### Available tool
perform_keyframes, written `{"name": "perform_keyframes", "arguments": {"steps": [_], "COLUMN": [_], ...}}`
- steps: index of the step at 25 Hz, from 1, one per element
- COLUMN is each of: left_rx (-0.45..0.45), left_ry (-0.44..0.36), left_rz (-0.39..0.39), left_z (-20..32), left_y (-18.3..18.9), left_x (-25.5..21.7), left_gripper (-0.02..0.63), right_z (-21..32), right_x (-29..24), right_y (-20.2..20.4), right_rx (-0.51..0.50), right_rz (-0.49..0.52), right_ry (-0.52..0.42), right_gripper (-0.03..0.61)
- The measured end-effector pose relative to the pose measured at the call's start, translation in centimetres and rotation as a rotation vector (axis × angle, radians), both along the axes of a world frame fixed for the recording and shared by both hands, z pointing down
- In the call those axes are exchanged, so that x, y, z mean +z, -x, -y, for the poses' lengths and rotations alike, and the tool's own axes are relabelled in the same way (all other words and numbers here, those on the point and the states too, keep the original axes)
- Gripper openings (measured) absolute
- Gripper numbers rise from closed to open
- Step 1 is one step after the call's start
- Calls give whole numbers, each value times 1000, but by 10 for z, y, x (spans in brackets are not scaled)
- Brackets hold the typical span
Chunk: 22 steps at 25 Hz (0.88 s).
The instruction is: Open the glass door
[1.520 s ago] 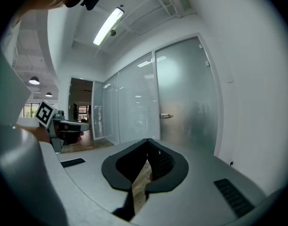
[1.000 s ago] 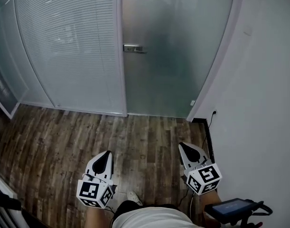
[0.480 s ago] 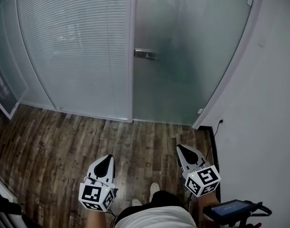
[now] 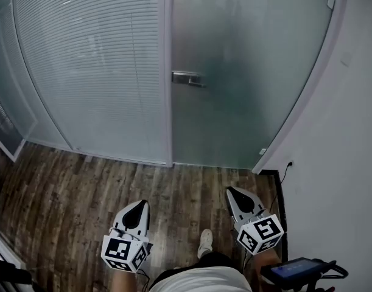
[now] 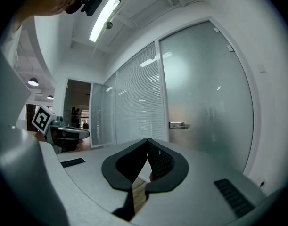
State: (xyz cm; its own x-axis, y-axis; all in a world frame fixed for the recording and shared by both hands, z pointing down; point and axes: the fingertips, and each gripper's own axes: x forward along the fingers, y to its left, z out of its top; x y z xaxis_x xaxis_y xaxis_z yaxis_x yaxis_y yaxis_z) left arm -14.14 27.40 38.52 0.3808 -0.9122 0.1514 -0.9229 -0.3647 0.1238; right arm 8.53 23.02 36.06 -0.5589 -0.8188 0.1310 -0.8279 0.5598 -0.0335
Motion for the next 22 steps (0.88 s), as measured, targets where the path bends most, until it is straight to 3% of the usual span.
{"name": "perform_keyframes", "arguments": {"steps": [14, 22], "left_rx": [74, 93], "left_ry": [-18, 9], "left_rz": [52, 59], "left_z": [170, 219], "left_y": [-102, -137], "left_x": [-13, -4], "left_gripper": [0, -1], "right_z": [160, 213], "right_x": [-5, -8], "right_y": [-91, -115], "right_rx": [20, -16], "right_rz": [55, 103], "right_ry": [-48, -43], "right_gripper": [2, 2]}}
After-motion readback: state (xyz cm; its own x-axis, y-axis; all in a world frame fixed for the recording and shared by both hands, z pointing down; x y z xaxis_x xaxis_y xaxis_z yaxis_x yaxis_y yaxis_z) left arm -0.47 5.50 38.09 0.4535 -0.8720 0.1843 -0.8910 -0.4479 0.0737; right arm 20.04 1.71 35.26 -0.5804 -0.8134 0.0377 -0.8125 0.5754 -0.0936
